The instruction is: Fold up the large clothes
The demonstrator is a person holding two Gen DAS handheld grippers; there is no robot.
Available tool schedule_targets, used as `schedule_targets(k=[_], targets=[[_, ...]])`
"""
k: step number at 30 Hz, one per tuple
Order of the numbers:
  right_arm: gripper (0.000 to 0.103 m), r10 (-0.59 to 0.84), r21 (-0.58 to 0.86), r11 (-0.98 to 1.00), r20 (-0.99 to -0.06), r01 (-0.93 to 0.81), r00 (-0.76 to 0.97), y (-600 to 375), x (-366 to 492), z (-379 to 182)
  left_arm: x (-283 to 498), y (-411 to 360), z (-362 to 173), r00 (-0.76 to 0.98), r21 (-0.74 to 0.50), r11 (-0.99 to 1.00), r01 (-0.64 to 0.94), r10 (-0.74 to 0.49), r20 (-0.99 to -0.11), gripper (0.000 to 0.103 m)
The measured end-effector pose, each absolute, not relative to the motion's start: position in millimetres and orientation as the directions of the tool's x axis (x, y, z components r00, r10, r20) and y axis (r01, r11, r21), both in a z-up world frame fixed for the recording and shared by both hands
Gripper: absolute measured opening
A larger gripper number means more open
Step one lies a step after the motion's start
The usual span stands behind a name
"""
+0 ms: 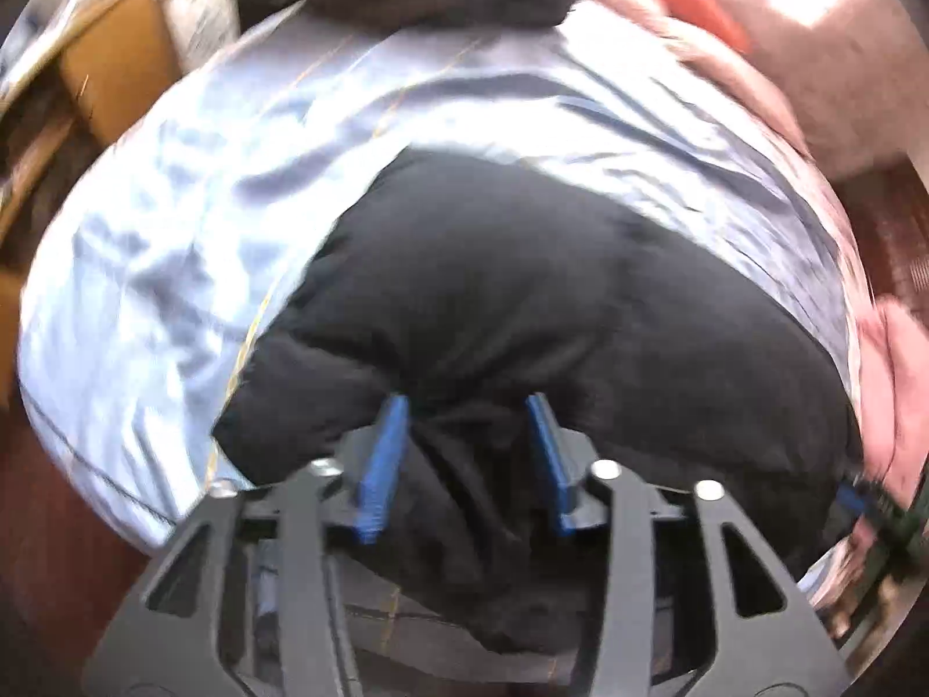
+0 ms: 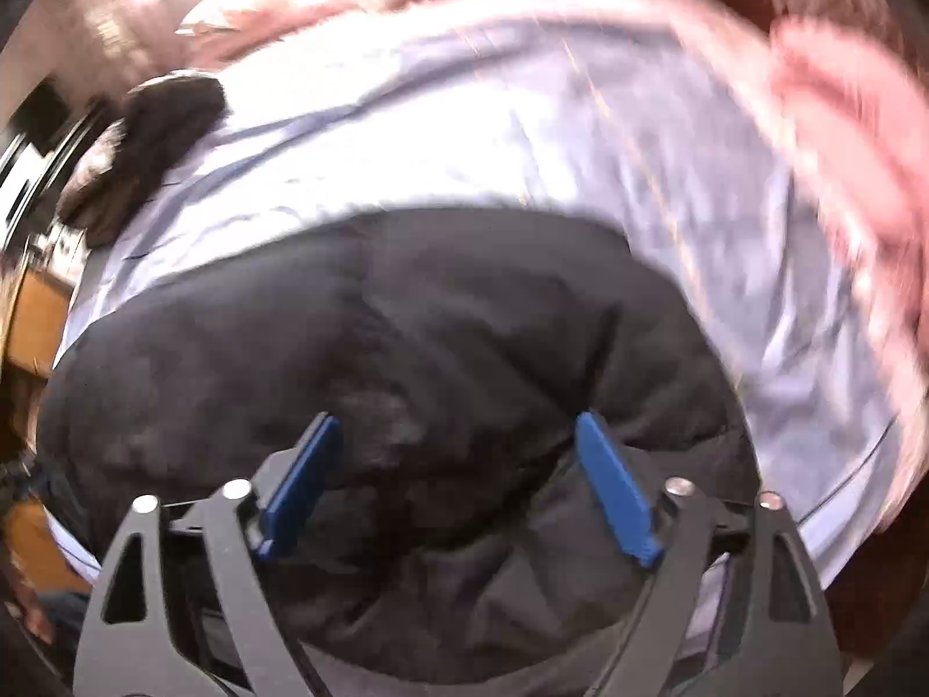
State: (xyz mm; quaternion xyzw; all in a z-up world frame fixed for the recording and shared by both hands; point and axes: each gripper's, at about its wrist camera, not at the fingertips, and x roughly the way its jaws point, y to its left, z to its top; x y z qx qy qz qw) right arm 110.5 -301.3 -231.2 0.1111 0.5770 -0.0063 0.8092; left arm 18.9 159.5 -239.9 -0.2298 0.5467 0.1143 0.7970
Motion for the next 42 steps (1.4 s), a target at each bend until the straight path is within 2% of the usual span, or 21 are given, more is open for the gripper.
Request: schedule_targets(k=[2,6,9,14,18,21,25,26,27,29,30,33,35,36,38,40,42], targets=[[0.081,0.134,0.184,0.973,-0.943,0.14,0.306,-298.5,111.7,-247.1,18.5,165.2,-258.9,0.324,-0.247,0.854,-0.457,-0.099,-0.941,0.037],[0.083,0.091,0.131,0.982,-0.959,0.133,0.268,-281.3,115.1,-272.6,20.8,165.6,-272.3,0.275,-0.17,0.877,-0.449,-0.046,-0.96,0.038],[0.084,0.079,0.115,0.984,-0.966,0.133,0.247,-283.6,122.1,-285.3,26.8,162.9,-277.6,0.263,-0.182,0.865,-0.468,-0.061,-0.963,0.038],[0.083,0.113,0.159,0.978,-0.946,0.132,0.303,-291.4,117.0,-268.9,17.6,156.7,-248.5,0.355,-0.211,0.863,-0.459,-0.04,-0.934,0.036],[0.083,0.133,0.188,0.978,-0.897,0.093,0.421,-278.9,86.1,-226.2,1.4,121.4,-203.8,0.492,-0.21,0.923,-0.323,-0.026,-0.87,0.051],[0.083,0.194,0.217,0.976,-0.885,0.006,0.424,-240.5,59.1,-219.8,3.3,84.1,-205.0,0.476,-0.263,0.943,-0.206,-0.139,-0.868,0.051],[0.083,0.086,0.06,0.995,-0.908,-0.077,0.411,-191.9,54.9,-245.6,12.4,51.9,-232.8,0.397,-0.191,0.97,-0.151,-0.117,-0.91,0.052],[0.087,0.069,0.044,0.996,-0.917,-0.072,0.394,-188.0,59.2,-257.9,14.4,49.2,-242.9,0.373,-0.181,0.973,-0.146,-0.115,-0.921,0.052],[0.089,0.067,0.045,0.997,-0.925,-0.067,0.375,-186.6,61.8,-266.9,16.4,49.4,-253.7,0.346,-0.188,0.97,-0.153,-0.125,-0.93,0.054],[0.1,0.062,0.038,0.996,-0.938,-0.076,0.342,-182.0,66.1,-283.9,19.7,55.3,-264.8,0.314,-0.219,0.959,-0.179,-0.156,-0.937,0.055],[0.102,0.055,0.026,0.996,-0.939,-0.088,0.34,-179.9,67.2,-286.8,20.2,57.3,-269.1,0.309,-0.225,0.957,-0.182,-0.161,-0.937,0.055],[0.102,0.056,0.021,0.995,-0.934,-0.102,0.353,-177.3,65.6,-281.3,15.7,62.2,-263.6,0.34,-0.238,0.953,-0.186,-0.165,-0.926,0.054],[0.094,0.117,0.091,0.992,-0.915,-0.086,0.386,-189.4,61.3,-260.4,8.4,71.4,-250.5,0.395,-0.242,0.951,-0.193,-0.15,-0.906,0.053],[0.093,0.133,0.114,0.991,-0.903,-0.07,0.409,-199.0,60.9,-251.1,6.8,77.5,-248.5,0.416,-0.229,0.951,-0.207,-0.126,-0.9,0.054],[0.093,0.098,0.122,0.992,-0.872,0.018,0.48,-227.7,59.4,-228.4,1.8,95.8,-237.4,0.454,-0.191,0.939,-0.286,-0.042,-0.89,0.054],[0.093,0.074,0.144,0.985,-0.854,0.097,0.515,-254.9,61.8,-219.5,0.2,125.4,-242.4,0.441,-0.223,0.888,-0.402,-0.025,-0.897,0.057],[0.091,0.045,0.141,0.976,-0.876,0.165,0.48,-275.7,70.1,-225.3,0.7,143.1,-255.9,0.402,-0.244,0.851,-0.465,-0.043,-0.915,0.057]])
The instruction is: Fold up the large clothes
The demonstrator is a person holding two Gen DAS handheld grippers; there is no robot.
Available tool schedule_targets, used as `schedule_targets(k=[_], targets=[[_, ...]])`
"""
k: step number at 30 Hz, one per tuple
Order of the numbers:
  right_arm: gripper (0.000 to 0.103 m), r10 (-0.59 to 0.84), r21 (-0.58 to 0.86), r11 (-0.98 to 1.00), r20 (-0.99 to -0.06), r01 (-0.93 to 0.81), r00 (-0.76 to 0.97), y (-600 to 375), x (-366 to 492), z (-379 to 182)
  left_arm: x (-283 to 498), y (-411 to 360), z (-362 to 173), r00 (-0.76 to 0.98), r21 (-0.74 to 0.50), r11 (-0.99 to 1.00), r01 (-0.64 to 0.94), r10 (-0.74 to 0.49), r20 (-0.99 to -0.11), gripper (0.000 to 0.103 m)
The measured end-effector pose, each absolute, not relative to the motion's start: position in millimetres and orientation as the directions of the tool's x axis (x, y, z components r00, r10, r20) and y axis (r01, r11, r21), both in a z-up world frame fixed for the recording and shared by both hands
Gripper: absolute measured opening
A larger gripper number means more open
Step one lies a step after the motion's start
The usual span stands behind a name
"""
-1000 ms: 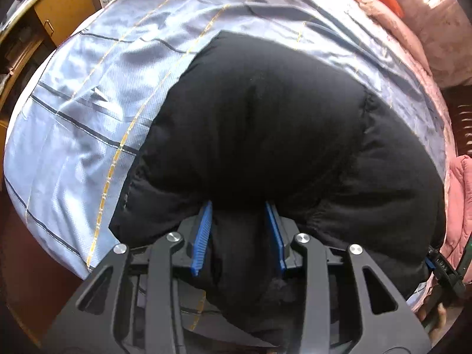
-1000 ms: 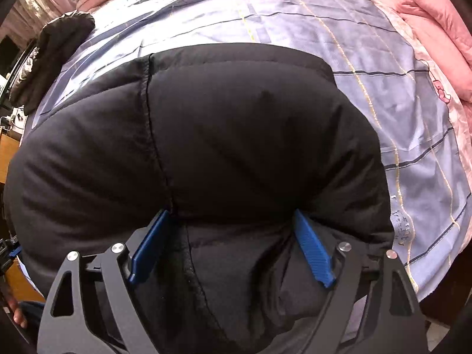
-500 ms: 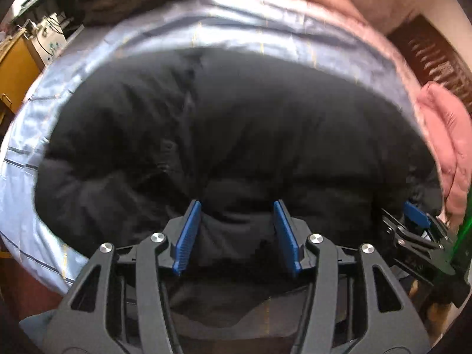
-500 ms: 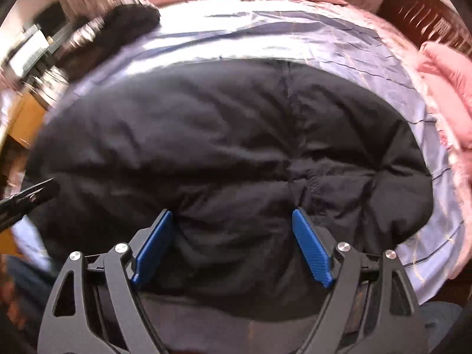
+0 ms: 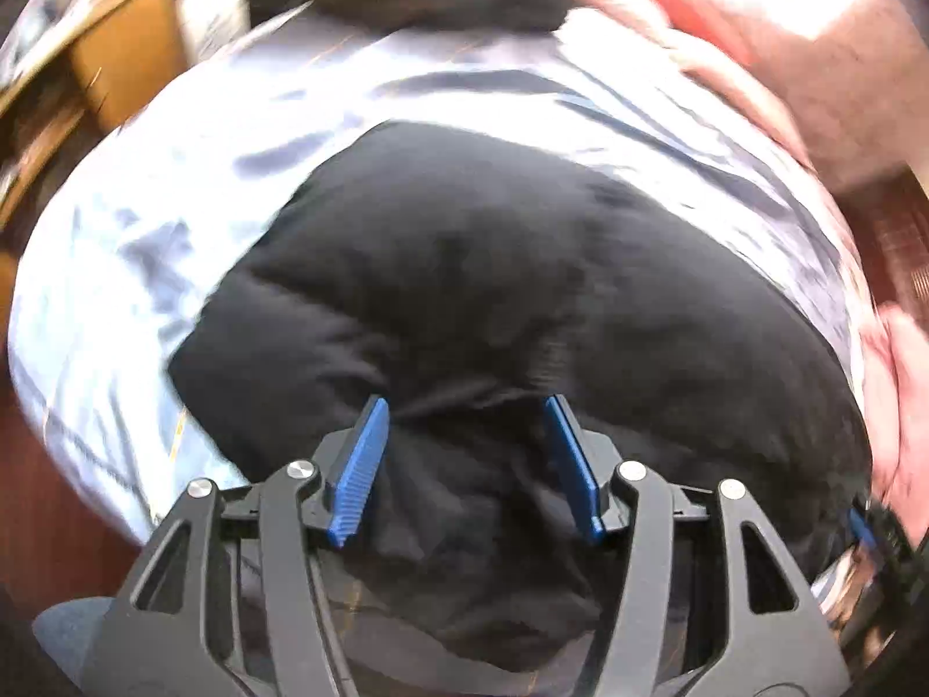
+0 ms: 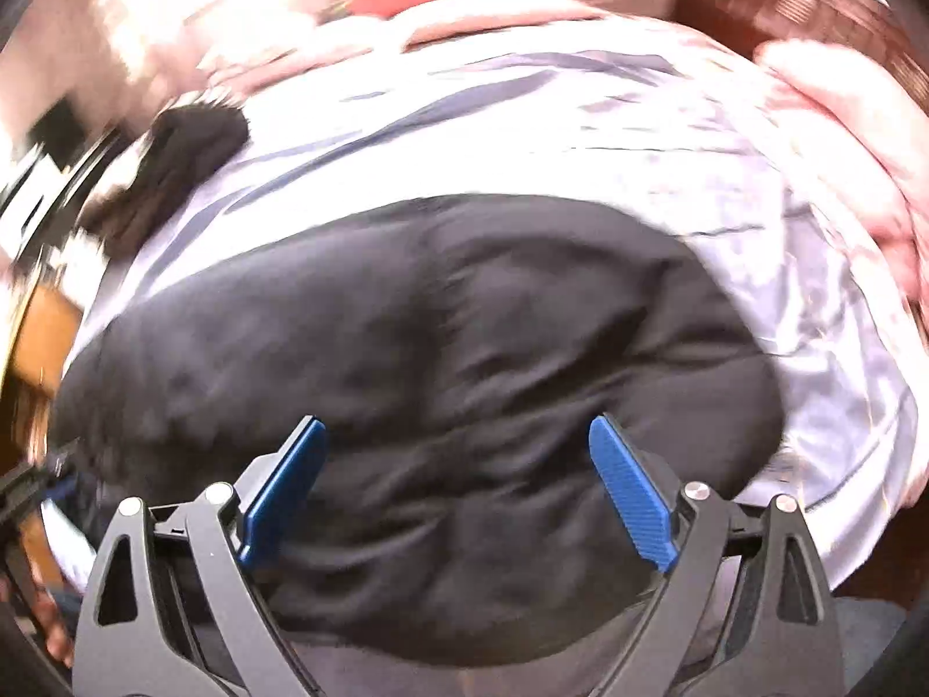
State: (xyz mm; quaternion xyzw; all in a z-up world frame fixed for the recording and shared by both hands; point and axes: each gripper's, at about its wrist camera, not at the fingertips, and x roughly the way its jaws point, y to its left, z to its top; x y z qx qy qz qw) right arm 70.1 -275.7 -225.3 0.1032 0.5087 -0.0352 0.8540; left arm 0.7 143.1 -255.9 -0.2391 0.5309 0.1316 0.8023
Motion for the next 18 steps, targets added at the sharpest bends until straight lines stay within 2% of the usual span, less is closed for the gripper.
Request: schedule_targets(k=[1,4,8,10,11,12,13,16,18], targets=[[0.087,0.049,0.153,0.968,-0.892,0.197,0.449,-285.8,75.8,-233.3,1.2,146.9,-261.9,0.386,-0.25,0.845,-0.473,-0.056,-0.921,0.057],[0.087,0.086,0.184,0.951,-0.93,0.248,0.357,-295.6,83.8,-264.8,9.1,136.1,-273.6,0.331,-0.166,0.874,-0.457,-0.006,-0.943,0.058],[0.087,0.055,0.152,0.957,-0.93,0.245,0.364,-291.9,87.9,-267.4,13.7,129.0,-270.0,0.345,-0.148,0.881,-0.45,0.019,-0.939,0.059],[0.087,0.051,0.152,0.963,-0.912,0.221,0.407,-287.6,83.8,-251.4,6.7,127.0,-255.8,0.394,-0.181,0.886,-0.427,0.002,-0.919,0.072],[0.087,0.056,0.156,0.968,-0.898,0.198,0.435,-282.2,79.1,-239.5,2.1,122.4,-244.1,0.434,-0.207,0.893,-0.4,-0.014,-0.901,0.084],[0.087,0.057,0.156,0.971,-0.888,0.183,0.456,-275.2,69.8,-229.8,-3.2,115.0,-228.7,0.475,-0.217,0.904,-0.369,-0.017,-0.88,0.089],[0.088,0.058,0.152,0.976,-0.873,0.157,0.485,-267.3,62.2,-214.4,-6.7,108.4,-215.2,0.503,-0.209,0.915,-0.345,-0.007,-0.864,0.09],[0.102,0.012,0.082,0.991,-0.835,0.104,0.55,-239.5,41.5,-172.5,-16.3,83.9,-168.3,0.579,-0.18,0.947,-0.267,0.009,-0.815,0.1],[0.102,-0.015,0.031,0.997,-0.809,0.068,0.587,-218.9,29.0,-146.2,-24.0,65.7,-136.8,0.622,-0.187,0.961,-0.204,-0.02,-0.783,0.101]])
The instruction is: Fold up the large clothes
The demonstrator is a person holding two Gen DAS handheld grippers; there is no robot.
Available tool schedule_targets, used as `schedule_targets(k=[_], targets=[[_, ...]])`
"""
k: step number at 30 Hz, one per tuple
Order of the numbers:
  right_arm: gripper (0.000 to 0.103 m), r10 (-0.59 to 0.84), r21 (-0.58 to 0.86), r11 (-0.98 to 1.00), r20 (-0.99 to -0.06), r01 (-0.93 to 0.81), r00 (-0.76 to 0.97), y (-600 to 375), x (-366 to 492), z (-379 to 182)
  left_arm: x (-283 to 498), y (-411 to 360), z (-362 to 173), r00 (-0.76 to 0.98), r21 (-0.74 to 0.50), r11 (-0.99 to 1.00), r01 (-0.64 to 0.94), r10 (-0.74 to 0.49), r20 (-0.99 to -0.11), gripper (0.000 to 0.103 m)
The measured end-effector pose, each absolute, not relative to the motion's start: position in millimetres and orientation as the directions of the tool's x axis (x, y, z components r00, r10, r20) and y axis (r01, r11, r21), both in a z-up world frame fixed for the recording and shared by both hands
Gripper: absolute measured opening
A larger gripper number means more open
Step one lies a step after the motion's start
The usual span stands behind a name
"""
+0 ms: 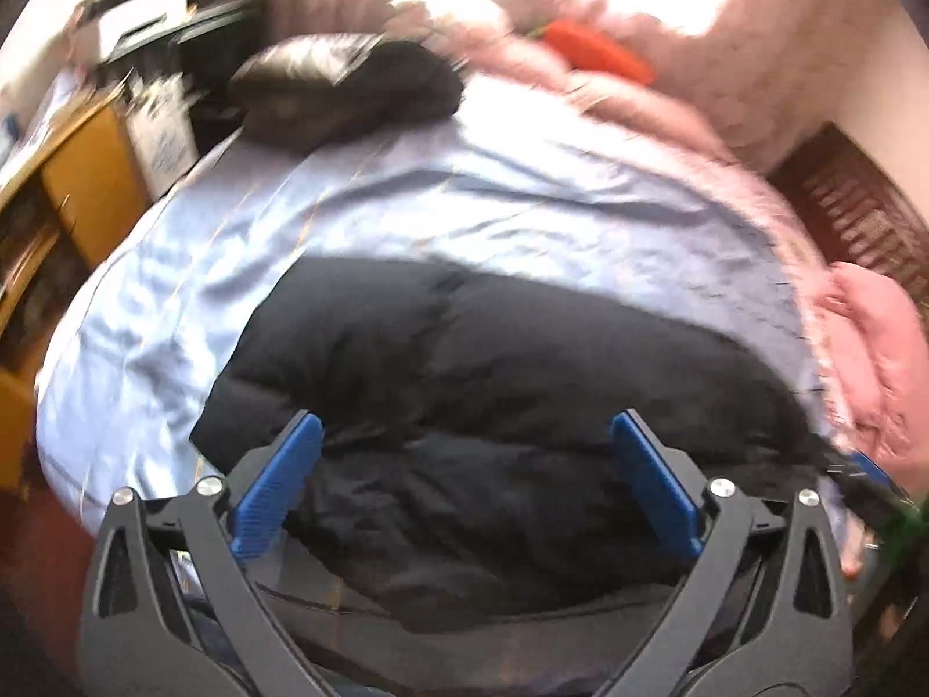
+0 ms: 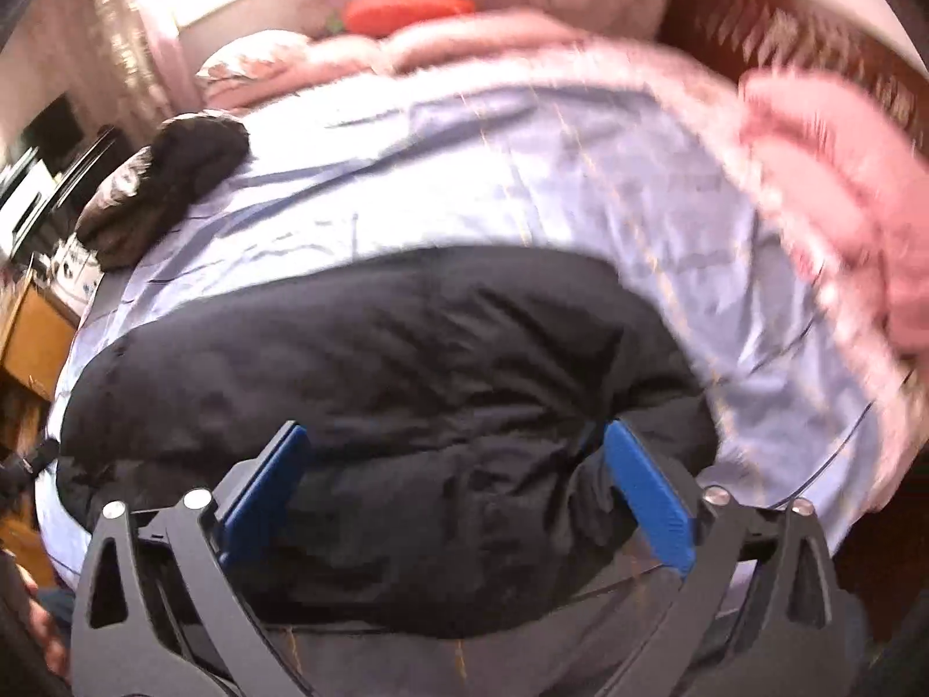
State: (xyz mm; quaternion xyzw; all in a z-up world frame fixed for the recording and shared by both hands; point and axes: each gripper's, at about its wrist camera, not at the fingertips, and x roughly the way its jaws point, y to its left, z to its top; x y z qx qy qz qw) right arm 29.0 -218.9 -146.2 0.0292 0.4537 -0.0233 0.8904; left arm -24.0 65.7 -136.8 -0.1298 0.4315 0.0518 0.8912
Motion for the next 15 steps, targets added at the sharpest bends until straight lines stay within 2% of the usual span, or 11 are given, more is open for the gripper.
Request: schedule_targets(k=[5,9,15], targets=[[0.102,-0.08,-0.073,0.997,-0.783,0.037,0.616,-190.5,15.5,-97.1,-35.6,41.2,-87.7,0.661,-0.14,0.98,-0.141,-0.012,-0.75,0.101],[0.102,-0.039,-0.021,0.999,-0.795,0.037,0.606,-190.1,3.5,-75.0,-47.0,34.4,-65.5,0.659,-0.169,0.976,-0.137,-0.038,-0.751,0.101],[0.102,-0.023,-0.001,0.999,-0.775,0.035,0.631,-181.9,-15.9,-52.0,-67.7,25.9,-45.1,0.672,-0.111,0.983,-0.149,0.018,-0.74,0.101]])
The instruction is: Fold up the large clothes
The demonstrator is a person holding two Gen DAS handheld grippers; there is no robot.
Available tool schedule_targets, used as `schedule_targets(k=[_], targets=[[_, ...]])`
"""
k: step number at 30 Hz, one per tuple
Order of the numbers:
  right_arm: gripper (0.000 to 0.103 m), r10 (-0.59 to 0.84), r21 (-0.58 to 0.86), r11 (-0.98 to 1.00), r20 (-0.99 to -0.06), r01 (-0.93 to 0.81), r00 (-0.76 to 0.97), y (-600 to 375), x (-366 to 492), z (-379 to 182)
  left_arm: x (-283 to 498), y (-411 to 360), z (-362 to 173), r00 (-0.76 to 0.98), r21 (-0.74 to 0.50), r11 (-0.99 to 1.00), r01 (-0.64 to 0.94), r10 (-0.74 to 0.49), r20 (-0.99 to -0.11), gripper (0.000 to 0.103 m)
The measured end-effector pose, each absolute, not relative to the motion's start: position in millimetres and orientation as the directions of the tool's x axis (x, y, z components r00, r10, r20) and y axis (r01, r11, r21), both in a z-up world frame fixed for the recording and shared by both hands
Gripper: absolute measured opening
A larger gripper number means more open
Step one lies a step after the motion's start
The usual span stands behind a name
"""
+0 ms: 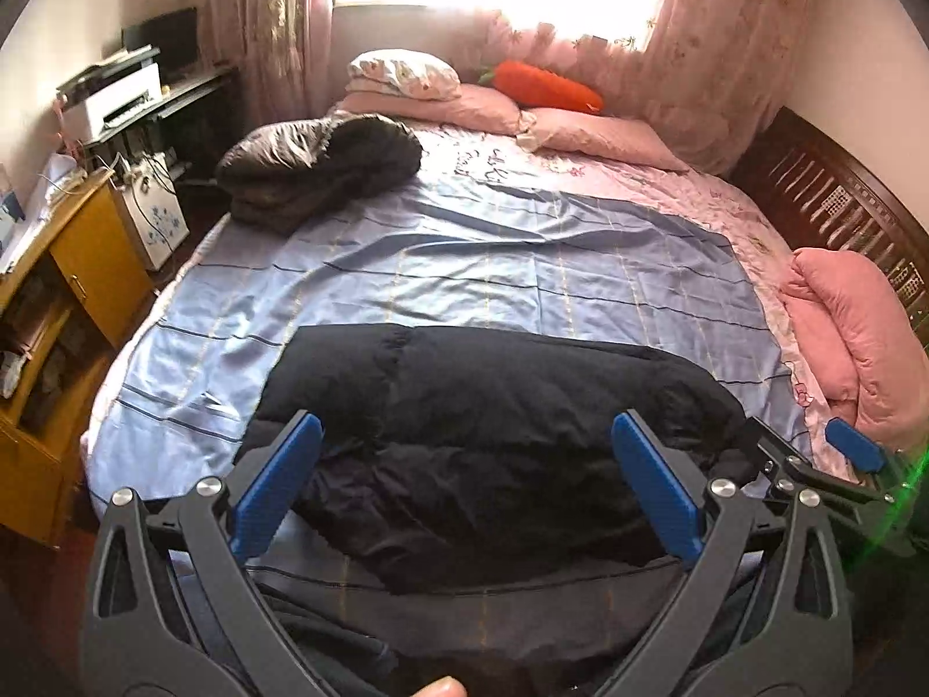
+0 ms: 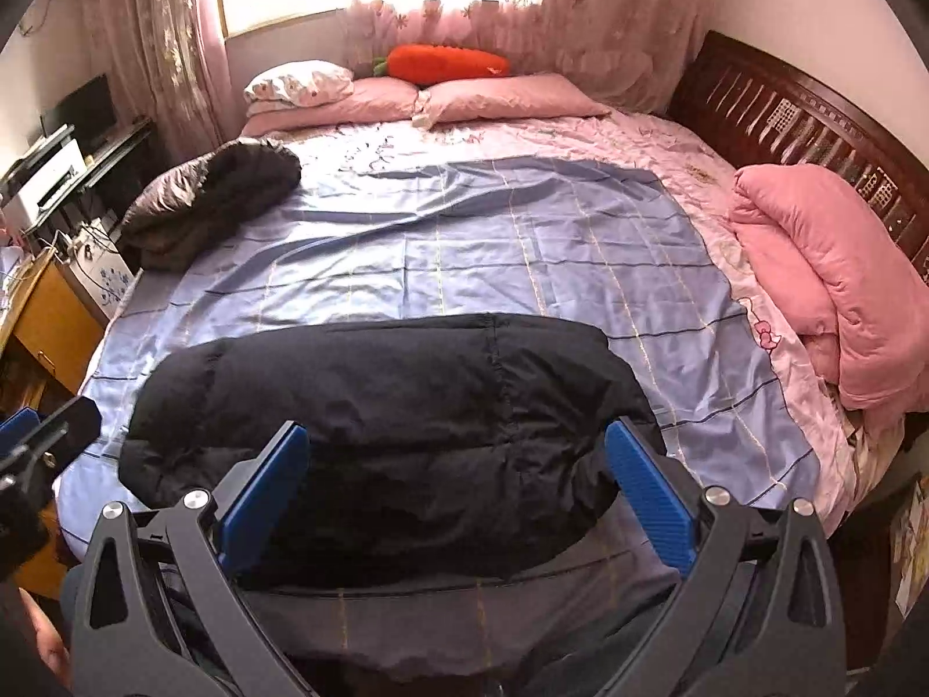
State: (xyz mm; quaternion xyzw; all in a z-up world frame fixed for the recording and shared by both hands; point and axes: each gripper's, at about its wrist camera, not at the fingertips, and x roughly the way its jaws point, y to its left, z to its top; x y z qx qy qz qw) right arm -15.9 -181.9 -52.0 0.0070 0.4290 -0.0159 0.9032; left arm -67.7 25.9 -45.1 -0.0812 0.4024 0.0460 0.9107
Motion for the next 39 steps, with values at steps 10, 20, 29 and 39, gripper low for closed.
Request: schedule_targets(k=[10,20,29,39], targets=[[0.102,-0.003,-0.022,1.0,-0.776,-0.022,0.631,-157.0,-29.4,-50.9,-79.8,30.6,-40.0,0.677,-0.138,0.982,-0.132,-0.012,-0.736,0.101],[0.102,-0.002,-0.026,0.999,-0.779,-0.029,0.627,-150.9,-33.5,-53.1,-82.4,26.9,-38.7,0.67,-0.128,0.985,-0.119,-0.015,-0.742,0.101],[0.102,0.002,-0.025,0.999,-0.784,-0.034,0.621,-150.9,-33.7,-55.2,-82.1,29.1,-39.6,0.674,-0.146,0.983,-0.112,-0.033,-0.738,0.101],[0.102,0.013,-0.025,0.998,-0.788,-0.052,0.616,-152.5,-30.9,-57.6,-82.2,28.7,-40.7,0.672,-0.155,0.981,-0.115,-0.038,-0.74,0.101]])
